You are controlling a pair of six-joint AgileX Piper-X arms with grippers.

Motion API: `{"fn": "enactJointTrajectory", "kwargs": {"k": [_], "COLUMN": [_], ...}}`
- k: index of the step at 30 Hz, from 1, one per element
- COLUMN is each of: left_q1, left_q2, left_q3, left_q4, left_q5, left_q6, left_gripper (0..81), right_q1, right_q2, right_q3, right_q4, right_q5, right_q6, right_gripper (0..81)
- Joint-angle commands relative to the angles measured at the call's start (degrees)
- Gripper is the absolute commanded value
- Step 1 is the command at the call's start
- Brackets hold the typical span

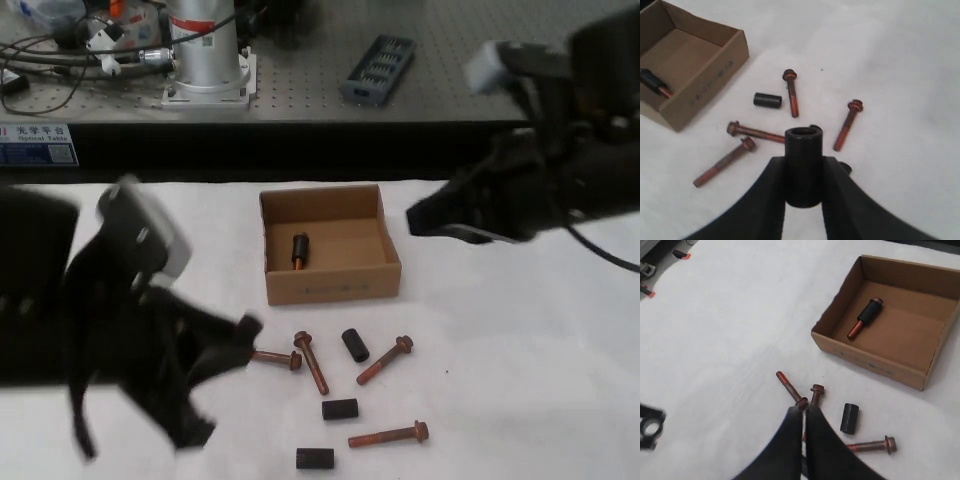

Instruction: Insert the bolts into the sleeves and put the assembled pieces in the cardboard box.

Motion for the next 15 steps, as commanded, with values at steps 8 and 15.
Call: {"fn": "enactJointTrajectory", "kwargs": {"k": [8, 15], "left_q1": [0.2, 0.2], "left_q2": [-21.5, -26.8], "left_q3": [24.2, 25.9], "left_q4": [-19.0, -19.2], "left_q5": [2.4, 2.4], "left_q6": [-20.0, -21.0], "left_gripper": [0.6, 0.6], "right_q1": [2.0, 7.9], "right_q2": [15.6, 26.4], "right_q3": [-12.0, -19.8], "right_q4": [3.8, 5.0], "right_q5": [-0.8, 2.9], "right_q6": [-0.6, -0.6], "right_gripper": [2.8, 2.8]}}
